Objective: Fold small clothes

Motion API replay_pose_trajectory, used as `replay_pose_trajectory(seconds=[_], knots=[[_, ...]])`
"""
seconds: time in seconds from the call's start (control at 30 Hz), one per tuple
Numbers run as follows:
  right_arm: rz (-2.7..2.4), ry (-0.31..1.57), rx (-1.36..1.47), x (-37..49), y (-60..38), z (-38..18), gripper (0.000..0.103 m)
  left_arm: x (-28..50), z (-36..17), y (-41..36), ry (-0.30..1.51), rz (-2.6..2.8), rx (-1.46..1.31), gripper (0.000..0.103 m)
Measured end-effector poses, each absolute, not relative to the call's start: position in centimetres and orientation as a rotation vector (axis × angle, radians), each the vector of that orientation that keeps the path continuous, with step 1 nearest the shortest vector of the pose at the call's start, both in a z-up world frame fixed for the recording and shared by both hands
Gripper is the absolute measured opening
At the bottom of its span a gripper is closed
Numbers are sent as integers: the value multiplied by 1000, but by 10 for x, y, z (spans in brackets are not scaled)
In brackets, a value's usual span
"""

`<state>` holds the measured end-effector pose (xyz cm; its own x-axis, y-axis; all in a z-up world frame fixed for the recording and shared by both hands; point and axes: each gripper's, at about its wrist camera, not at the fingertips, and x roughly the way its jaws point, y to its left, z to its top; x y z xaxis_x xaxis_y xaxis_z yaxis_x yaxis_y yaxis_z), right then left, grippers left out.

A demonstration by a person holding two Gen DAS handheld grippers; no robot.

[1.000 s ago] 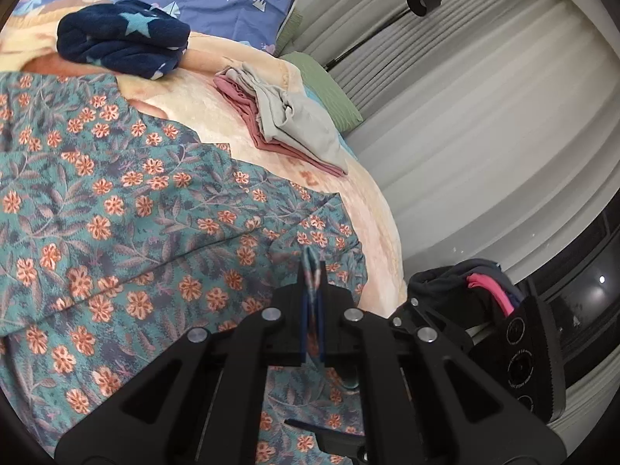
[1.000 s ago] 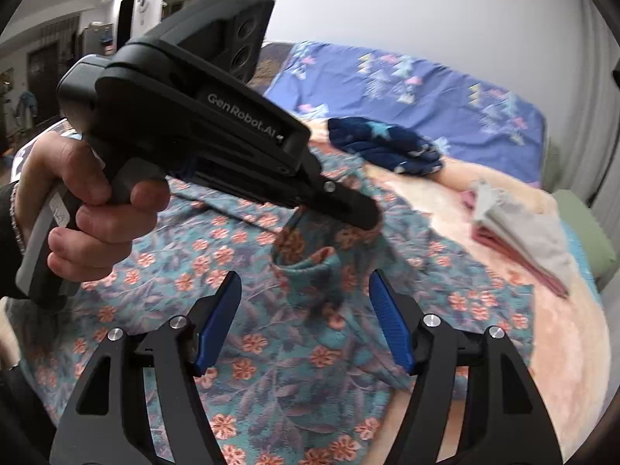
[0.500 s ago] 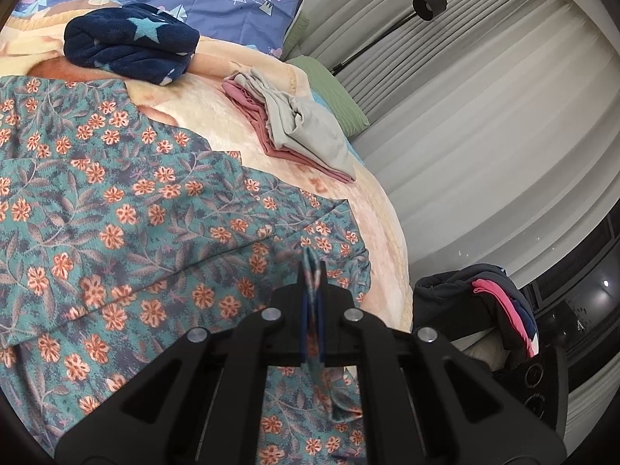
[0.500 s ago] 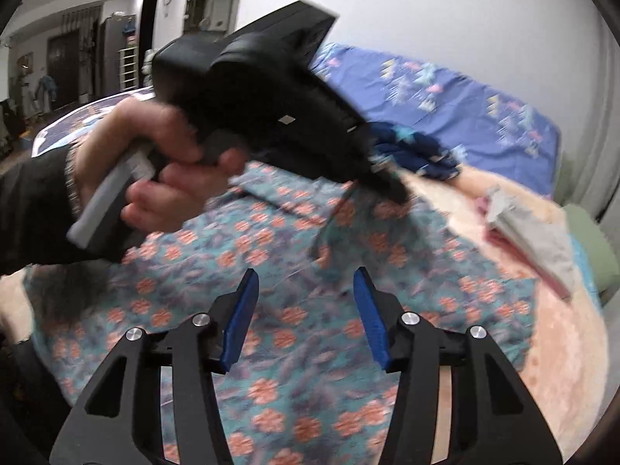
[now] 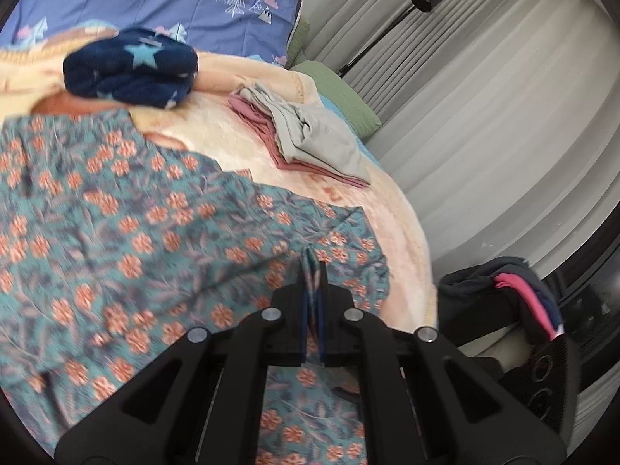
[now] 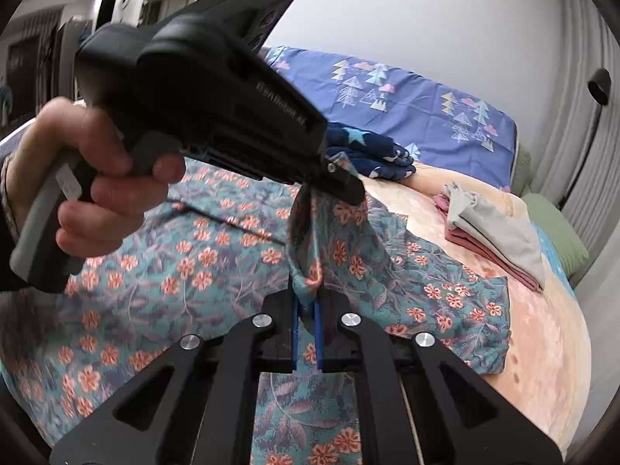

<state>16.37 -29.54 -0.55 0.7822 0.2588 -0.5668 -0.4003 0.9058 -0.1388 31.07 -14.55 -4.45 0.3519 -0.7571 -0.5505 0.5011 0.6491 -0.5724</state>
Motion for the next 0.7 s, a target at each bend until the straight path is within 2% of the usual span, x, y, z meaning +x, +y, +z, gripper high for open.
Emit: replay_pose_trajectory(seconds=[0.4, 0.57, 0.7], knots=[[370, 528, -197, 180, -266, 22, 5, 322, -6, -124, 826, -770, -223, 3], [530, 548, 97, 211, -274, 56, 5, 338, 28, -99, 807, -749, -206, 3], [599, 555, 216, 236, -276, 77, 5, 351, 55, -77, 790, -720, -221, 3]])
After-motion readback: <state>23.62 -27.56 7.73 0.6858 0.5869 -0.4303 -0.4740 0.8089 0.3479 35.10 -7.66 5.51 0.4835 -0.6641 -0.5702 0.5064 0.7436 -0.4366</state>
